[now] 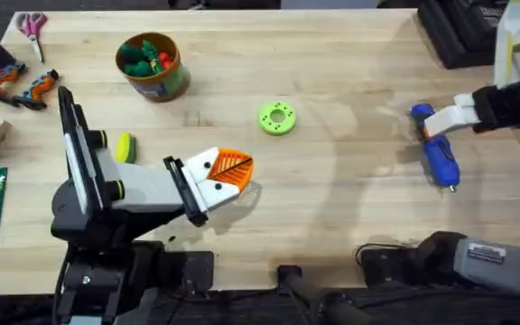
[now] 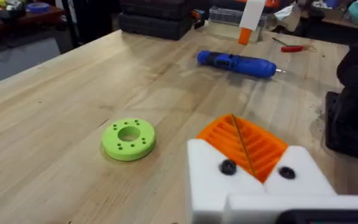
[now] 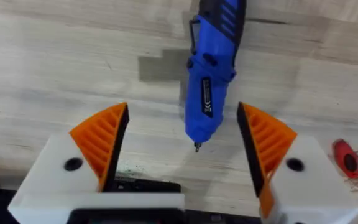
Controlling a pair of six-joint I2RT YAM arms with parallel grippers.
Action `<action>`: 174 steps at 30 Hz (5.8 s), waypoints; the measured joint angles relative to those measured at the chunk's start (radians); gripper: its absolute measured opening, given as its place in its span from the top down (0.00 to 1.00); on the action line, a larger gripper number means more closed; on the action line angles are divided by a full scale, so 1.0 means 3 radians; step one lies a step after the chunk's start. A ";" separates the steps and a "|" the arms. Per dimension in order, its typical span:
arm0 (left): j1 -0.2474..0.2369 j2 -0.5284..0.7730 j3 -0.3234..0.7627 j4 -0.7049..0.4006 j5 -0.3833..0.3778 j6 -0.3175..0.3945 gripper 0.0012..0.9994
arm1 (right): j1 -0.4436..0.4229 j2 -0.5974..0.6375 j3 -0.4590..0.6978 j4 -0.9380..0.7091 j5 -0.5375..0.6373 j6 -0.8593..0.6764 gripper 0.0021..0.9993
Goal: Pick up the gripper from the table and insert it into the empty holder that is missing its gripper. Then pick up a screw, insert it into the mounting hole, and use the screwdriver to tighten it. Finally, clean up the table by picking up the vegetable and placing it into the bucket.
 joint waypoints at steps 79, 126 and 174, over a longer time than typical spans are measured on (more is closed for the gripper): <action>0.0000 0.0001 0.0000 0.0000 0.0000 0.0000 1.00 | -0.0178 0.0543 0.0643 0.0107 -0.0700 0.0103 0.97; 0.0000 0.0001 0.0000 0.0000 0.0000 0.0000 1.00 | 0.1226 -0.2046 -0.1235 0.3578 -0.3256 0.1247 0.97; 0.0000 0.0001 0.0000 0.0000 0.0000 0.0000 1.00 | 0.3765 -0.0471 -0.1194 0.6428 -0.2689 0.2015 0.97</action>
